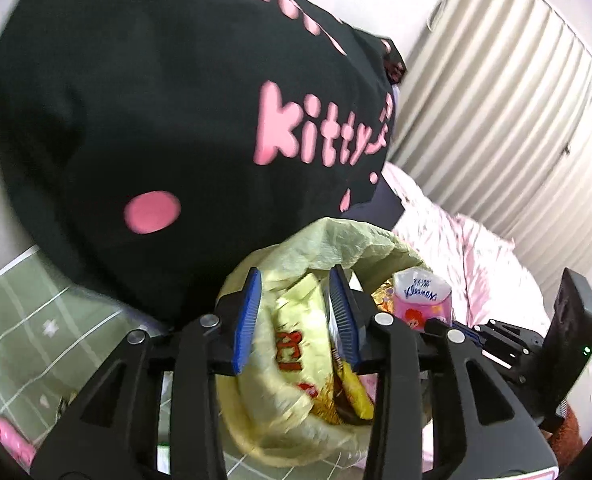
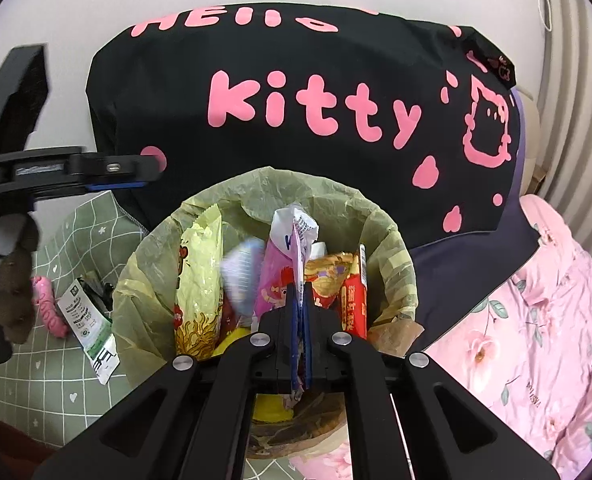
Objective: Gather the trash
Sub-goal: 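Open both grippers to drop the items and move back to the table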
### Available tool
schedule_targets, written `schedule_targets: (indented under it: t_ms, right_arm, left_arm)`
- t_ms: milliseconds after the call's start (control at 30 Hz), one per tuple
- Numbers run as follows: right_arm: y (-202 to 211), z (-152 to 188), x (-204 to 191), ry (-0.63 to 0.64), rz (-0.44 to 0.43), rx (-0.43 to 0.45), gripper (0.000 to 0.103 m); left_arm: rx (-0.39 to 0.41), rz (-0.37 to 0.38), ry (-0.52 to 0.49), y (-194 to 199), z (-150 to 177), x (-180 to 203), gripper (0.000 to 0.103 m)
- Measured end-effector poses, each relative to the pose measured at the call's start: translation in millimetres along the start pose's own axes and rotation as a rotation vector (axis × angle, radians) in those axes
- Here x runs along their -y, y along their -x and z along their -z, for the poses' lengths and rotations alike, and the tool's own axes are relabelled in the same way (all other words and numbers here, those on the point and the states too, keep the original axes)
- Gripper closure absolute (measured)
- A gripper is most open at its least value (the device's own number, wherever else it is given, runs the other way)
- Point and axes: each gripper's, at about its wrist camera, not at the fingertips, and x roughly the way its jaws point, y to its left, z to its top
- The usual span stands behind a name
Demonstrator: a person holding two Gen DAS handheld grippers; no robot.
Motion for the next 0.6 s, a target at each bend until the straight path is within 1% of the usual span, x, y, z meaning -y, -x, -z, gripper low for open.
schedule_targets:
  t_ms: [100, 133, 167, 200, 233, 267, 300, 400, 433, 467, 500, 600]
  right_arm:
    - [2.4, -3.0, -3.1, 0.011, 0.007, 0.012, 0.097]
    - [3.3, -4.4, -4.6, 0.016, 0.01, 0.016, 0.09]
    - [3.6, -5.5, -5.4, 0.019, 0.01, 0.018, 0.073]
    - [4.1, -6.7, -6.7, 0.022, 0.008, 0.02, 0.065]
    - [4.8, -7.7, -7.8, 0.019, -0.002, 0.024, 0.061]
    - [5.0, -8.8, -8.7, 0.015, -0.012, 0.026, 0.061]
    - [5.1, -9.4, -9.7, 0.014, -0.016, 0.025, 0.061]
    - [6.2, -11.4, -15.1, 0.018, -0.018, 0.032, 0.061]
    - [6.7, -11.8, -16.9, 0.021, -0.024, 0.035, 0.061]
    - [7.7, -12.6, -19.6, 0.023, -0.03, 0.039, 0.061]
    - [9.2, -13.6, -22.8, 0.026, -0.036, 0.047, 0.061]
    - [11.5, -17.2, -33.6, 0.036, -0.072, 0.064, 0.061]
  left_arm:
    - [0.033, -0.027, 0.044, 22.4, 9.5, -17.6, 0.068]
    - [0.042, -0.036, 0.061, 29.2, 13.5, -23.2, 0.067]
    - [0.052, -0.054, 0.087, 39.1, 18.8, -33.7, 0.067]
    - [0.058, -0.067, 0.104, 45.1, 22.0, -41.2, 0.067]
    - [0.062, -0.079, 0.119, 49.2, 24.7, -47.0, 0.067]
    - [0.07, -0.102, 0.147, 58.8, 30.6, -59.2, 0.067]
    - [0.074, -0.116, 0.161, 63.7, 33.7, -66.0, 0.067]
    - [0.095, -0.188, 0.206, 85.0, 47.4, -93.9, 0.067]
    - [0.101, -0.215, 0.215, 91.6, 52.4, -101.9, 0.067]
    - [0.107, -0.261, 0.231, 100.9, 60.4, -114.8, 0.067]
    - [0.109, -0.284, 0.244, 105.4, 66.1, -121.2, 0.067]
    - [0.118, -0.349, 0.325, 126.5, 85.5, -152.1, 0.067]
